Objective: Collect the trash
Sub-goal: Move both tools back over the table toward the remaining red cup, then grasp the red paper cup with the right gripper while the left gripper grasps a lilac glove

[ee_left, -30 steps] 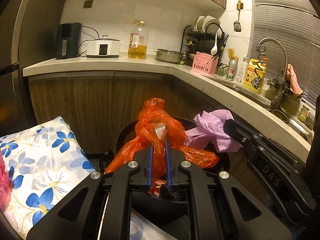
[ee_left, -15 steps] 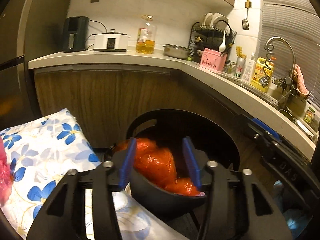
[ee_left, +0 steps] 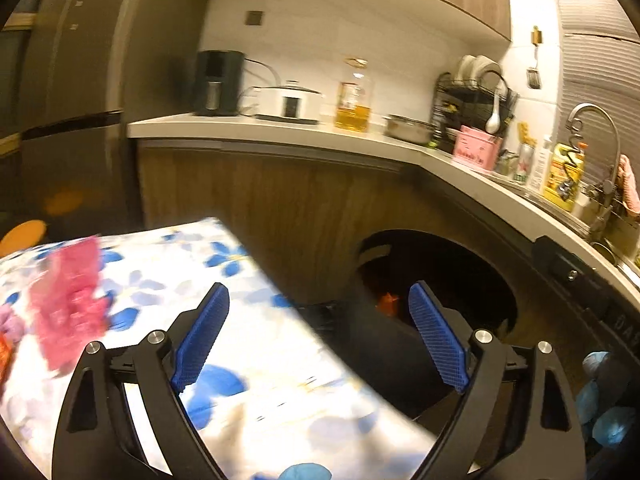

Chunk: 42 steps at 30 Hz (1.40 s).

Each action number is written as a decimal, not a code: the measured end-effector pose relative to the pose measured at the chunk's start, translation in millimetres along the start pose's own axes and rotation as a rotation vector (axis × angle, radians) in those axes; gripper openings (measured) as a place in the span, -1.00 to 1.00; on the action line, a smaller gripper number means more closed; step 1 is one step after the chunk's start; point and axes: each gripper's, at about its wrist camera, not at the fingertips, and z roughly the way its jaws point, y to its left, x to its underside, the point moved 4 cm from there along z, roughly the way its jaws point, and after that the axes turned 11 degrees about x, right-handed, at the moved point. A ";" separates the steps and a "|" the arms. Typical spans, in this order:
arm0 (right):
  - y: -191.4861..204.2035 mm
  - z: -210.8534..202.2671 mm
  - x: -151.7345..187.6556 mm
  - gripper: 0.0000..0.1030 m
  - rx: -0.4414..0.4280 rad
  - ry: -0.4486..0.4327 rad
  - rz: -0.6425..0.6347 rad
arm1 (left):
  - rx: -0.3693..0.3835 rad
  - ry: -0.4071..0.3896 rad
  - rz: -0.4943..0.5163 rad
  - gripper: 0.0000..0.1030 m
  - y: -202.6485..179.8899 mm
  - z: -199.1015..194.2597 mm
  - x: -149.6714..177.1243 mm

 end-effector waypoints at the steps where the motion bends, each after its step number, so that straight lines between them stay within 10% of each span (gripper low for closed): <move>1: 6.6 -3.7 2.9 0.76 -0.013 0.002 -0.006 | -0.018 -0.009 -0.003 0.71 5.1 -6.6 1.1; 20: 260.1 -68.6 107.3 0.80 -0.457 0.197 -0.215 | -0.642 -0.224 -0.217 0.90 197.0 -246.8 52.2; 32: 431.4 -87.2 178.8 0.80 -0.562 0.374 -0.299 | -0.690 -0.268 -0.367 0.90 247.7 -330.8 99.7; 42: 473.3 -63.3 193.8 0.64 -0.488 0.478 -0.293 | -0.660 -0.296 -0.390 0.90 263.5 -347.7 104.1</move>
